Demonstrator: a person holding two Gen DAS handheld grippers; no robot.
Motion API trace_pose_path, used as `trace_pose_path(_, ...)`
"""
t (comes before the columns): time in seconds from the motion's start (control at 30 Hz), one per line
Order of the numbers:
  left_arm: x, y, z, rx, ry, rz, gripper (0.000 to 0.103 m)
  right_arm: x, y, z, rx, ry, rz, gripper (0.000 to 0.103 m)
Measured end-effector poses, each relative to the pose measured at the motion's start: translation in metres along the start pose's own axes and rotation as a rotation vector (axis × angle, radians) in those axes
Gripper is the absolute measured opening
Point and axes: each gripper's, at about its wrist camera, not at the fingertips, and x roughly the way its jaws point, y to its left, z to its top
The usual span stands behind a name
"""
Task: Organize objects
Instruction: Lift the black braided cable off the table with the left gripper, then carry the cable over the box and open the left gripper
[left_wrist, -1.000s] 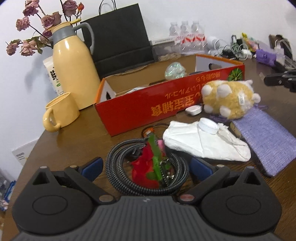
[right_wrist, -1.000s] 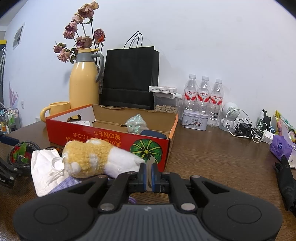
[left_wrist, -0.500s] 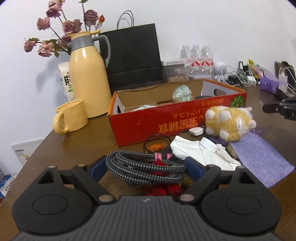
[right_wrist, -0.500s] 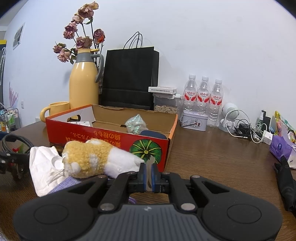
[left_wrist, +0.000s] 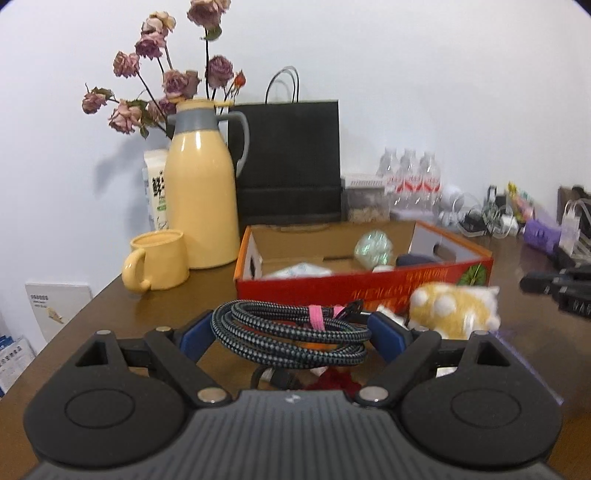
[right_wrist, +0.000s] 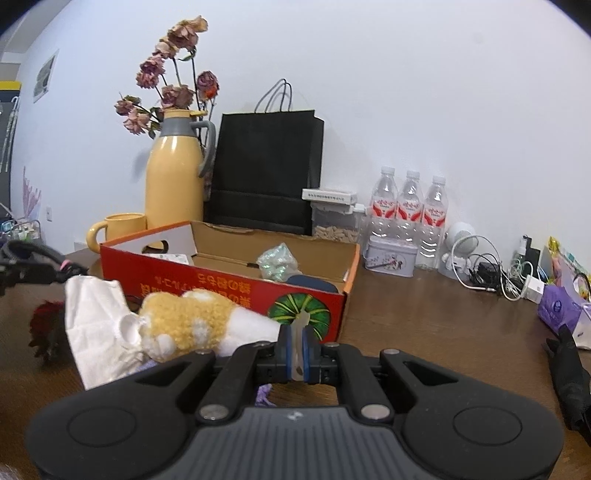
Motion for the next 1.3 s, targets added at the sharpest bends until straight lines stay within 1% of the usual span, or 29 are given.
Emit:
trace_pose_path(0.13, 0.001, -0.003, 0.013, -0.013, -0.039, -0.020, 0.090, -0.002, 0.005, 0.009, -0.002, -0.034, 0.014, 0.005)
trace_pose_path(0.33, 0.008, -0.012, 0.033, -0.020, -0.091, -0.044, 0.090, 0.002, 0.015, 0.031, -0.013, -0.086, 0.051, 0.005)
trace_pose_path(0.5, 0.024, -0.021, 0.056, -0.024, -0.141, -0.066, 0.090, 0.019, 0.024, 0.055, -0.019, -0.110, 0.083, 0.005)
trace_pose_path(0.6, 0.041, -0.024, 0.070, -0.047, -0.147, -0.079, 0.090, 0.037, 0.027, 0.072, -0.005, -0.093, 0.087, 0.005)
trace_pose_path(0.77, 0.075, -0.025, 0.088, -0.090, -0.138, -0.080, 0.090, 0.074, 0.026, 0.095, 0.027, -0.061, 0.100, 0.005)
trace_pose_path(0.9, 0.109, -0.027, 0.098, -0.113, -0.111, -0.053, 0.090, 0.107, 0.025, 0.107, 0.056, -0.034, 0.099, 0.005)
trace_pose_path(1.03, 0.147, -0.029, 0.097, -0.147, -0.051, -0.034, 0.090, 0.133, 0.020, 0.105, 0.090, -0.016, 0.102, 0.005)
trace_pose_path(1.1, 0.161, -0.030, 0.094, -0.146, -0.025, -0.031, 0.090, 0.141, 0.019, 0.100, 0.082, 0.006, 0.101, 0.005)
trace_pose_path(1.2, 0.168, -0.031, 0.089, -0.133, -0.006, -0.035, 0.090, 0.151, 0.016, 0.094, 0.079, 0.032, 0.096, 0.005)
trace_pose_path(1.3, 0.168, -0.031, 0.087, -0.120, -0.003, -0.035, 0.090, 0.155, 0.014, 0.092, 0.086, 0.053, 0.096, 0.006)
